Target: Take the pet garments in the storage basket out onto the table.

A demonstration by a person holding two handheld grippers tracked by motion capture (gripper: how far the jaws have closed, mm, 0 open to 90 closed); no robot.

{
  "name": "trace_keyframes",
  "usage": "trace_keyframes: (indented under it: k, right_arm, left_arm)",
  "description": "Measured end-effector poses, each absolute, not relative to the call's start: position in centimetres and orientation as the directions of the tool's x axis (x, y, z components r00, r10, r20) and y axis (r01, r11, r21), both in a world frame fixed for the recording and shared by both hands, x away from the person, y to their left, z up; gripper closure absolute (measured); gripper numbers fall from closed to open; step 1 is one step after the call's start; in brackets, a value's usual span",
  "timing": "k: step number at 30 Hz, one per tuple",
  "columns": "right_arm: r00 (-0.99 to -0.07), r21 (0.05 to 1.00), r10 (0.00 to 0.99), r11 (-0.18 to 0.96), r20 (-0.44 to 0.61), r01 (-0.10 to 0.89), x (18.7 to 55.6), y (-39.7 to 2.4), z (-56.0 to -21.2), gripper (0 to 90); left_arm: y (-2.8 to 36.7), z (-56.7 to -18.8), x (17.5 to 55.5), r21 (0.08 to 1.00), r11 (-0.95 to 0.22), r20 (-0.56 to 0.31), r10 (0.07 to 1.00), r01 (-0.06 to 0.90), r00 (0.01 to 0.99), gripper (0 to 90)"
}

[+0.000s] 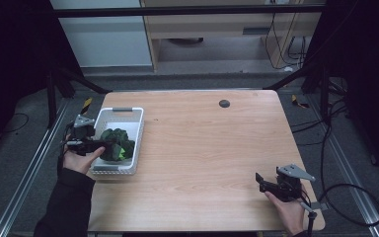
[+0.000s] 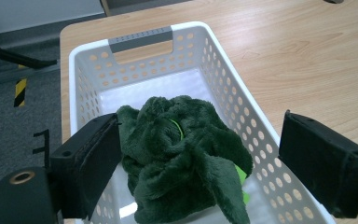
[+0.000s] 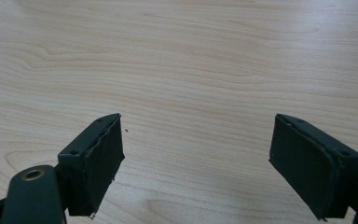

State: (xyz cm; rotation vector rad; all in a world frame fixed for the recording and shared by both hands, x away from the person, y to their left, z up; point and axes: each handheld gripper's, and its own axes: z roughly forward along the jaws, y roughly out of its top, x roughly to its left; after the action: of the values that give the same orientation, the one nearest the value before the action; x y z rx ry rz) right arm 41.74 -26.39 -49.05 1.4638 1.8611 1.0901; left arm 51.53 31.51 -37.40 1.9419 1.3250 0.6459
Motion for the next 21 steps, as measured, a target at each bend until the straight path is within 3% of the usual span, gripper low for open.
trace_keyframes:
  k: [21]
  right_arm:
    - [-0.281, 0.836, 0.957, 0.098, 0.068, 0.539, 41.9, -26.3, -49.2, 16.8]
  left_arm:
    - [31.1, -38.7, 53.8, 0.696, -0.289, 0.04, 0.93, 0.657, 0.366, 11.0]
